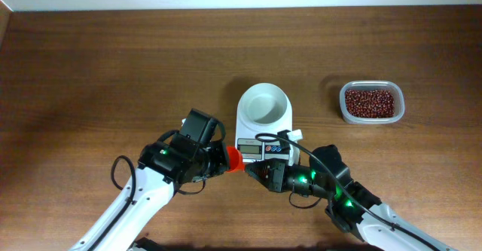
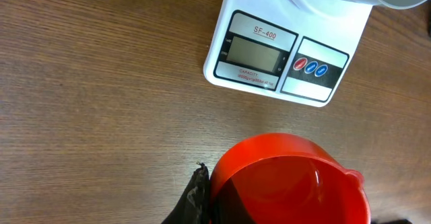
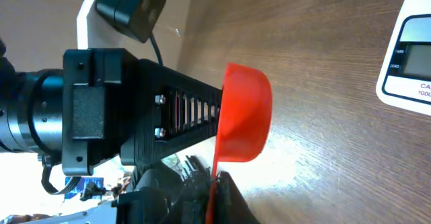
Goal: Scoop and weigh 50g on scale
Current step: 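Grasp the scoop handle with the right gripper and release the left gripper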
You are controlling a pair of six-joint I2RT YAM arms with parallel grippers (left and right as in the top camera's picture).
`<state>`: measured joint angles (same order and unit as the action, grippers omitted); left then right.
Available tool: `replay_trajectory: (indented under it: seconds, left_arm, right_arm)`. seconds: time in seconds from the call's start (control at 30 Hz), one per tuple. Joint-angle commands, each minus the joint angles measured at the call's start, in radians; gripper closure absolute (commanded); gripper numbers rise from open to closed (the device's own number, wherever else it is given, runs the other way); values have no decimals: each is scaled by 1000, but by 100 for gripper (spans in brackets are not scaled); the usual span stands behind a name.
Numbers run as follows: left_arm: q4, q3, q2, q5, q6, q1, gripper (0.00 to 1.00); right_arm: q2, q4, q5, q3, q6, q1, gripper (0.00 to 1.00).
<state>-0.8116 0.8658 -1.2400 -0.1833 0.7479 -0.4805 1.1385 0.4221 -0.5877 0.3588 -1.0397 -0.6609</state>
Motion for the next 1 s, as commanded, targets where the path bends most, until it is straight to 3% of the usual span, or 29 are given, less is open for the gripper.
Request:
replay_trajectory:
  seconds: [0.0, 0.27, 0.3, 0.33, 0.4, 0.53, 0.7, 0.73, 0.77, 0.8, 0.87, 0.97]
  left_arm:
    - [3, 3, -6, 49, -24, -4, 100]
    - [2, 3, -6, 49, -24, -4, 100]
    - [2, 3, -6, 49, -24, -4, 97]
    - [3, 3, -6, 49, -24, -4, 85]
    - [10, 3, -6, 49, -24, -4, 72]
    - [5, 11, 23, 49, -24, -4, 65]
    - [6, 50, 183, 73, -140, -3, 44]
    - [6, 50, 204, 72, -140, -3, 47]
    - [6, 50, 213, 68, -139, -5, 59]
    - [7, 50, 213, 68, -138, -16, 78]
    - [37, 50, 201, 68, -134, -55, 100]
    - [212, 50, 138, 86, -132, -172, 100]
  right_arm:
    - [-3, 23, -60, 16, 12, -7, 94]
    - [-3, 23, -155, 16, 11, -6, 96]
    - [-3, 23, -168, 15, 13, -6, 96]
    - [-3, 23, -159, 15, 47, -6, 96]
    - [-3, 8, -135, 15, 180, -6, 96]
    - [-9, -119, -143, 16, 305, 25, 96]
    - [-184, -423, -163, 16, 435, 140, 96]
    - [-249, -500, -162, 18, 454, 183, 96]
    - [-322, -569, -161, 23, 465, 227, 96]
    - [-386, -616, -161, 29, 465, 269, 96]
    - [-530, -673, -161, 43, 464, 362, 96]
    - [-705, -676, -161, 64, 464, 496, 96]
